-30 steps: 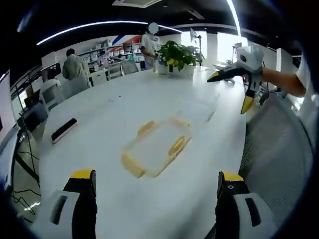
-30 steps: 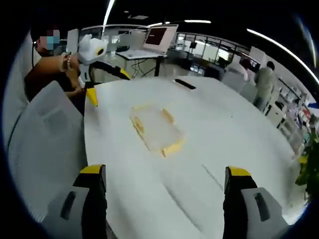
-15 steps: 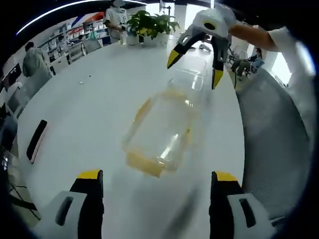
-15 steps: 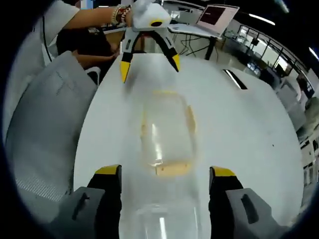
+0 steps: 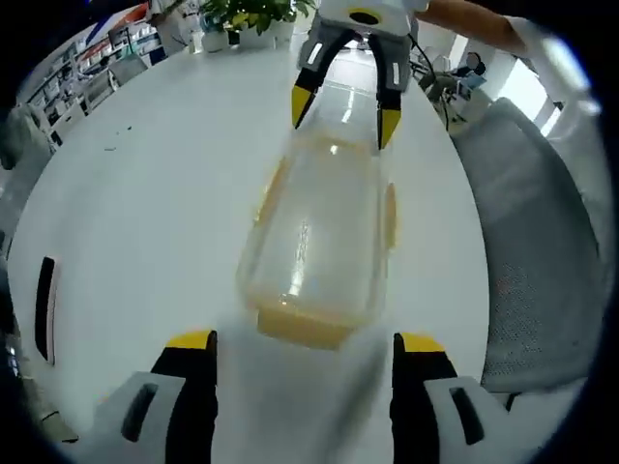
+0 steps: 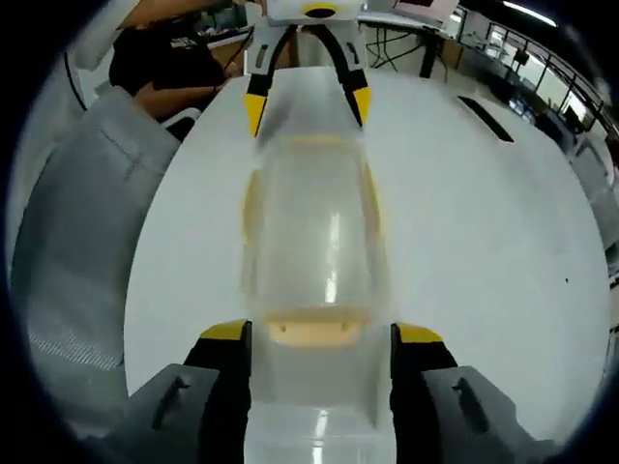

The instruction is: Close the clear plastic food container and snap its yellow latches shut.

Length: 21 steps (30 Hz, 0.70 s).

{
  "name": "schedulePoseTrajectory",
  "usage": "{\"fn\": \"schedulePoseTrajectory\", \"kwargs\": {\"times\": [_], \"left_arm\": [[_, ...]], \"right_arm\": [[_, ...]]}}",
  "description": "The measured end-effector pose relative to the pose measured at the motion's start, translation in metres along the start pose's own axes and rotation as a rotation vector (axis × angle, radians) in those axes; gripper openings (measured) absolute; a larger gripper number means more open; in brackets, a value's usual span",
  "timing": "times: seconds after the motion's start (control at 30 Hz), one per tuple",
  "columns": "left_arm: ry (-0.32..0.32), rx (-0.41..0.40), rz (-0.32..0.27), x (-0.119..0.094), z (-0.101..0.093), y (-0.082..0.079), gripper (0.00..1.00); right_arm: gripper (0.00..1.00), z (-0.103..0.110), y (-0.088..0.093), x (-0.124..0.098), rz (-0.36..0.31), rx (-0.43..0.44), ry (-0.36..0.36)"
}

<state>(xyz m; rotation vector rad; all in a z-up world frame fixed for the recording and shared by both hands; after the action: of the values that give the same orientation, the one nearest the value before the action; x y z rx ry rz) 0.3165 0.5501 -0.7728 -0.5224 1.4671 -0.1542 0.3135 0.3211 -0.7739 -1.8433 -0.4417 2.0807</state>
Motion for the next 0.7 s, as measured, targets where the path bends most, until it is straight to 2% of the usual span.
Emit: {"fn": "schedulePoseTrajectory", "kwargs": {"times": [0.1, 0.17, 0.27, 0.4, 0.7], "left_arm": [[0.038, -0.011, 0.006, 0.003, 0.000, -0.001, 0.63], [0.026, -0.005, 0.007, 0.006, 0.003, -0.002, 0.60], [0.035, 0.019, 0.000, 0.006, 0.005, -0.003, 0.58], [0.038, 0.031, -0.001, 0.007, 0.005, -0.005, 0.52], [0.074, 0.064, 0.000, 0.008, 0.001, -0.008, 0.44]], "right_arm": [[0.52, -0.003, 0.001, 0.004, 0.039, 0.000, -0.013], [0.51, -0.005, -0.001, 0.008, 0.031, -0.017, -0.009], [0.49, -0.008, 0.000, 0.009, 0.056, -0.050, -0.018], [0.47, -0.009, -0.001, 0.009, 0.059, -0.044, -0.021], [0.43, -0.011, -0.002, 0.010, 0.078, -0.086, 0.003]]}}
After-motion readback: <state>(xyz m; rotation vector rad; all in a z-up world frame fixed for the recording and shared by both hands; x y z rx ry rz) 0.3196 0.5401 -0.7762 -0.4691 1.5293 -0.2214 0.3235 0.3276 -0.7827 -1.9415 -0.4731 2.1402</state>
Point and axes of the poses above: the point that each gripper's makers call its tool centre point, and the gripper's own axes: x roughly forward along the fingers, z roughly to its left, y roughly out of its underside, the point moved 7 cm from there along -x, roughly backward along the fingers, and after that the axes turned 5 degrees about -y, right-handed, at the moved point
